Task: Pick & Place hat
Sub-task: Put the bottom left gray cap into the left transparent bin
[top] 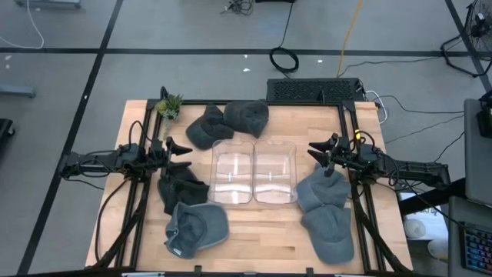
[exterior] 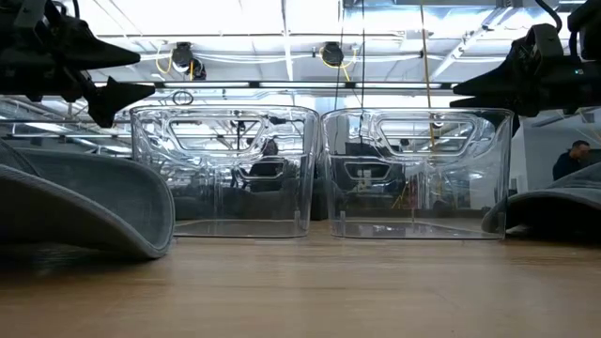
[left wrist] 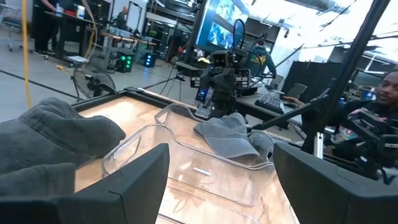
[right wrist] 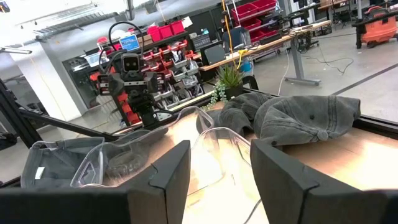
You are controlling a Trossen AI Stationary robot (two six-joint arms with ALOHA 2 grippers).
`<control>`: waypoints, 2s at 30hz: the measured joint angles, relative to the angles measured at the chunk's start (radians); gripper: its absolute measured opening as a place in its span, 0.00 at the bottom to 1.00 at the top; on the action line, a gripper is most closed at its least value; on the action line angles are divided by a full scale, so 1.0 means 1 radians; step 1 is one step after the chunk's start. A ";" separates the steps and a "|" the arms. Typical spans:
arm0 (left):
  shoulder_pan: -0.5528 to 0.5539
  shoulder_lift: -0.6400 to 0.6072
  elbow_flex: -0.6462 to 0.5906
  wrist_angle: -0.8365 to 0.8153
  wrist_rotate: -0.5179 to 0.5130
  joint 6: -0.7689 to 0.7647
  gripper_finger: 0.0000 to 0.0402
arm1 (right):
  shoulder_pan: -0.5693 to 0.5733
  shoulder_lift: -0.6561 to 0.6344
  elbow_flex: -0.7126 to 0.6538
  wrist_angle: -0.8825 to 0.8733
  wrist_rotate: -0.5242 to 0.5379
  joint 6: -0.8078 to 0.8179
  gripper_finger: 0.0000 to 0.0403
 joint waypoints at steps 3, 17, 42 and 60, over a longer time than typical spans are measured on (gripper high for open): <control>0.000 0.000 0.000 -0.005 0.030 0.004 0.77 | 0.000 0.000 0.000 0.000 0.000 0.000 0.39; -0.010 0.140 0.344 -0.295 0.026 0.153 0.90 | 0.000 0.000 0.000 0.000 0.000 0.000 0.39; -0.080 0.754 1.260 -0.938 -0.098 -0.049 0.90 | 0.000 0.000 0.000 0.000 0.000 0.000 0.39; -0.287 1.052 1.626 -1.443 -0.193 -0.257 0.90 | 0.000 0.000 0.000 0.000 0.000 0.000 0.39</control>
